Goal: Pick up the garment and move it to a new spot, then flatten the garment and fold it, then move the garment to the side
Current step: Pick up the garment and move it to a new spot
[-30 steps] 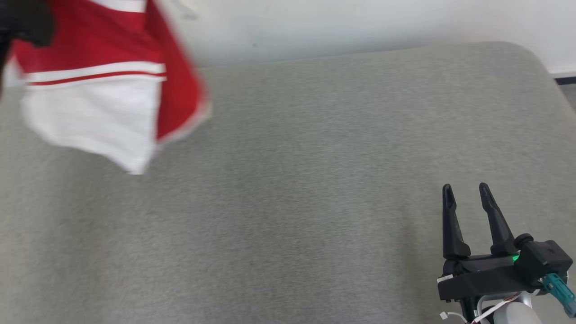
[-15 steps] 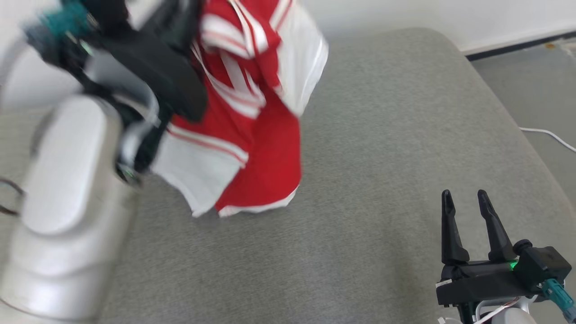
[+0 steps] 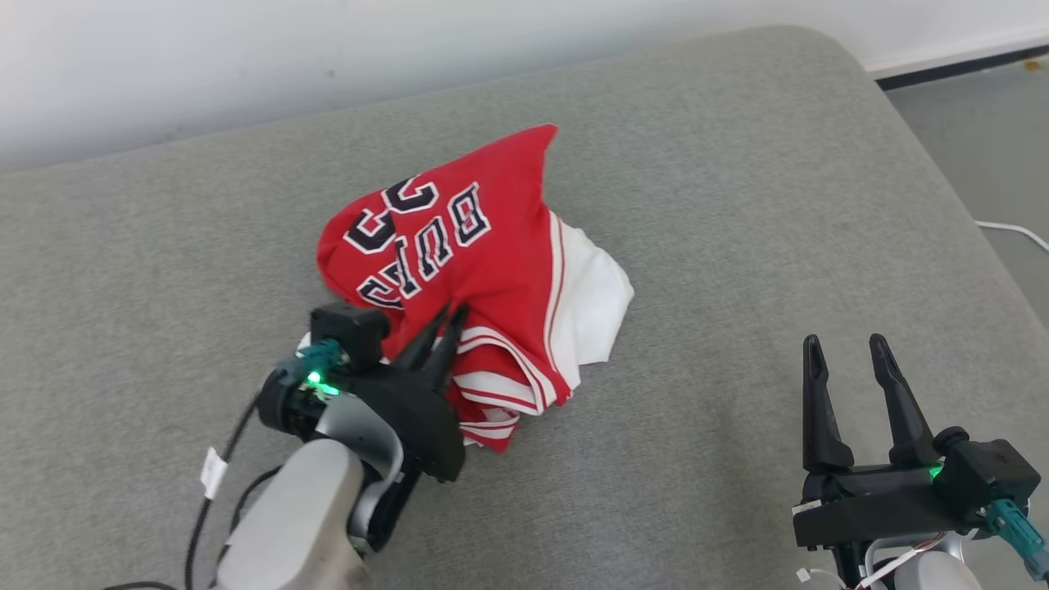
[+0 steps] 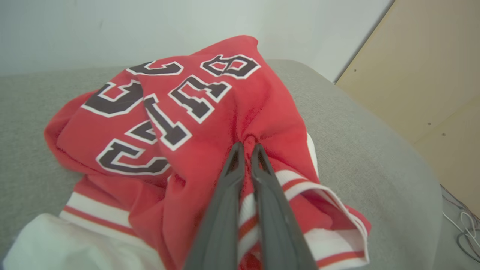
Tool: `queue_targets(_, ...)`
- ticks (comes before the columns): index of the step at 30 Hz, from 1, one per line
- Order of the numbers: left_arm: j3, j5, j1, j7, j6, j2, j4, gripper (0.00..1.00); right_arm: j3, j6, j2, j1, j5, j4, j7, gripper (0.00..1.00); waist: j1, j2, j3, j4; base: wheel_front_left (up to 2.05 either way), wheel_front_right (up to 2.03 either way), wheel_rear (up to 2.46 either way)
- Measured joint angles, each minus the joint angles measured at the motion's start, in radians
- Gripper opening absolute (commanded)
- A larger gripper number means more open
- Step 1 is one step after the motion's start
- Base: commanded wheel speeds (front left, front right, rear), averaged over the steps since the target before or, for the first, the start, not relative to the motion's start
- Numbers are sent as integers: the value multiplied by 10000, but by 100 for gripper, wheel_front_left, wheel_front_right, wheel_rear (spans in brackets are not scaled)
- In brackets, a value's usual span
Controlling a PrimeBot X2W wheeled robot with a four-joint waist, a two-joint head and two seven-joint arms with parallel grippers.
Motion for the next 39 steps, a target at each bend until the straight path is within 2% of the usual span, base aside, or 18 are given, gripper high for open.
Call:
queue_targets(1,-96,50,-1,-182,-10,-50,58,0,13,-2,-13,2,-8,10,0,100,0,0,-3,72,0,0,0)
queue_targets(2,-240,182,-17,-372,-86,-69,63,64,17,-2,-33,3,-10,15,0,100,0,0,-14,146,0,0,0)
queue_targets(3,-276,222,-27,-621,-102,-123,71,100,19,-2,-56,5,-10,21,0,100,0,0,-32,224,0,0,0)
queue_targets(8,-144,407,-205,-1768,-128,-142,59,100,8,-2,-98,82,-27,0,0,100,0,0,-215,639,0,0,0)
queue_targets(14,412,577,-26,-2194,107,136,-449,100,46,-2,-144,301,-105,-44,0,100,-1,0,-470,1131,0,0,0)
queue_targets(20,1816,1254,1304,-2255,468,884,-2025,100,77,-2,-197,414,-111,-155,0,100,-1,0,-772,1740,0,0,0)
queue_targets(25,3200,1716,3093,-2261,629,1106,-3112,100,109,-2,-307,612,-109,-136,0,100,-1,0,-1076,2147,0,0,0)
queue_targets(29,4107,2056,4291,-2263,662,1020,-3870,100,167,0,-374,729,-82,-138,0,100,-2,-1,-1318,2414,0,0,0)
queue_targets(32,4625,2291,5026,-2261,520,788,-4265,100,219,-2,-443,865,-8,-125,0,100,-2,-1,-1473,2609,0,0,0)
queue_targets(39,5074,2719,5913,-2263,46,115,-4518,100,244,-2,-642,1080,136,-155,0,100,-2,-1,-1678,2995,0,0,0)
